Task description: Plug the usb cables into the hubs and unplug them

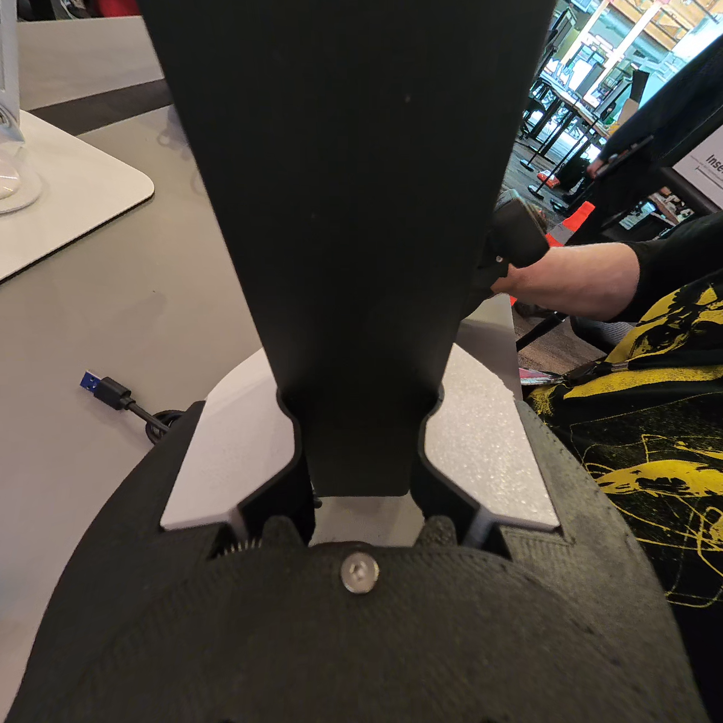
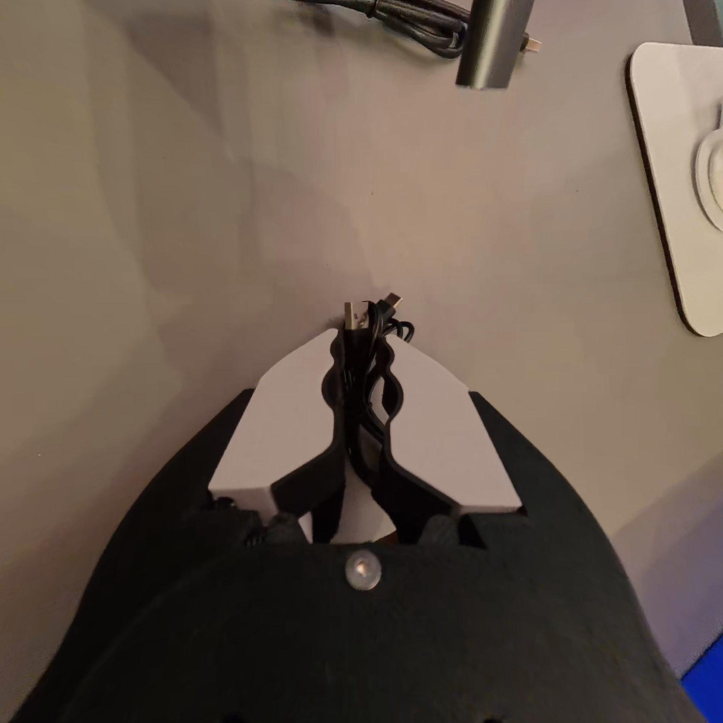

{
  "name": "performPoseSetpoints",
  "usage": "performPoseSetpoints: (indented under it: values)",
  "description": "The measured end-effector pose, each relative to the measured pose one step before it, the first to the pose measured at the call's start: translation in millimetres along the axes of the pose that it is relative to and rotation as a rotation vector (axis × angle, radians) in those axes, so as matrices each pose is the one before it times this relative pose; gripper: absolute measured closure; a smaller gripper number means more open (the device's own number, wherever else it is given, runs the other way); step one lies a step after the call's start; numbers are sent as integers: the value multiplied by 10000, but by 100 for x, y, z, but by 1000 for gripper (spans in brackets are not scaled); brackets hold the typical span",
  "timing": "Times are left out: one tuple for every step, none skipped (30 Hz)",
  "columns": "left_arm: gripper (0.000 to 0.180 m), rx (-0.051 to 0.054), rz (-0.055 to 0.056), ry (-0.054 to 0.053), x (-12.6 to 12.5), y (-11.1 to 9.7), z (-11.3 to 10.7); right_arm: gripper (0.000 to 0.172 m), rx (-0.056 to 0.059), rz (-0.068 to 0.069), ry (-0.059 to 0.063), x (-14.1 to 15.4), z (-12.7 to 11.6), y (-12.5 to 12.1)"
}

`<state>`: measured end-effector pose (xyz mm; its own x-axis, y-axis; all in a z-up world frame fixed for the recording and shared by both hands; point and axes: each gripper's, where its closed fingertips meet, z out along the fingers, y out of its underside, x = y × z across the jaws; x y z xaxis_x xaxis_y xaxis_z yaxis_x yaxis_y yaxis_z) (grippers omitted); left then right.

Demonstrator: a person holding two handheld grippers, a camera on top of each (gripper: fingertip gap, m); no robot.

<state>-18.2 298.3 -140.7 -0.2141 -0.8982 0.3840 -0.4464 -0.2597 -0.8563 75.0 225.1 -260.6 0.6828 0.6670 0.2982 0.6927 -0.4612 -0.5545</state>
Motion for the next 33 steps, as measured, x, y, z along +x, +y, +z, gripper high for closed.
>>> performPoseSetpoints:
  values:
    - [115,-15,2,8,18,22,51,155,26,-23,-25,-32,113,42]
    - [115,-16,2,11,28,21,62,155,48,-71,6,-24,78,48]
    - [115,-19,-1,11,19,36,51,154,60,-59,8,-25,33,36]
    - [115,-7,-6,1,-18,43,29,155,49,9,-7,-18,22,6]
    - [115,11,-27,12,-35,20,19,155,41,18,-6,9,16,-2]
    - [115,12,-27,20,-25,18,20,155,76,54,-35,20,4,-30]
    - [115,4,-13,27,-10,29,30,156,206,198,-119,29,-106,-159]
    - [115,4,-14,20,3,25,34,161,190,348,-215,59,-150,-105]
    - [115,-2,-13,7,-18,24,47,161,76,319,-159,170,-109,93]
    - [115,9,-5,24,13,29,56,161,45,119,21,313,-164,73]
    - [115,-8,-9,23,19,25,55,162,-27,29,41,264,-230,9]
    - [115,-10,-16,-1,-19,20,59,162,26,85,-60,152,-325,-185]
    - [115,14,-12,11,9,-45,62,163,147,97,-56,199,-433,-467]
    - [115,-10,5,10,31,-20,73,163,193,55,-14,281,-555,-683]
    - [115,-48,17,-13,22,26,87,163,158,8,-9,314,-642,-830]
    - [115,-30,11,5,68,-8,88,163,141,-90,21,342,-693,-995]
    - [115,-10,-15,30,84,-43,111,163,169,-204,73,386,-751,-1215]
    - [115,-3,-39,67,131,-55,133,163,143,-274,80,367,-720,-1356]
    - [115,-31,-34,100,186,3,164,163,68,-330,31,278,-635,-1404]
    - [115,-22,-36,79,177,-4,179,163,50,-385,28,260,-533,-1437]
    - [116,11,-63,93,174,-62,195,163,46,-396,72,306,-407,-1412]
    - [116,-1,-76,159,286,-40,218,163,24,-364,93,342,-277,-1343]
    - [116,8,-98,193,320,-67,232,163,-29,-397,145,385,-133,-1178]
    - [116,65,-165,181,278,-153,232,163,-120,-547,284,457,-10,-970]
    - [116,61,-129,156,220,-124,207,163,-149,-619,342,468,41,-843]
    - [116,31,-44,162,264,-48,179,163,-117,-575,265,322,104,-779]
    - [115,34,-26,174,307,-75,147,163,-133,-535,207,187,164,-653]
    - [115,60,-33,140,253,-110,149,163,-114,-515,192,74,195,-569]
    - [116,31,-2,96,212,-85,175,162,-46,-513,105,-158,201,-587]
    - [116,-46,25,52,157,24,219,162,-59,-477,54,-286,203,-478]
    - [116,-63,34,24,115,56,216,162,-116,-429,92,-248,192,-329]
    - [116,-59,15,14,84,67,216,162,-32,-351,114,-211,98,-354]
    - [116,-75,34,14,71,104,191,162,65,-150,148,-72,-16,-409]
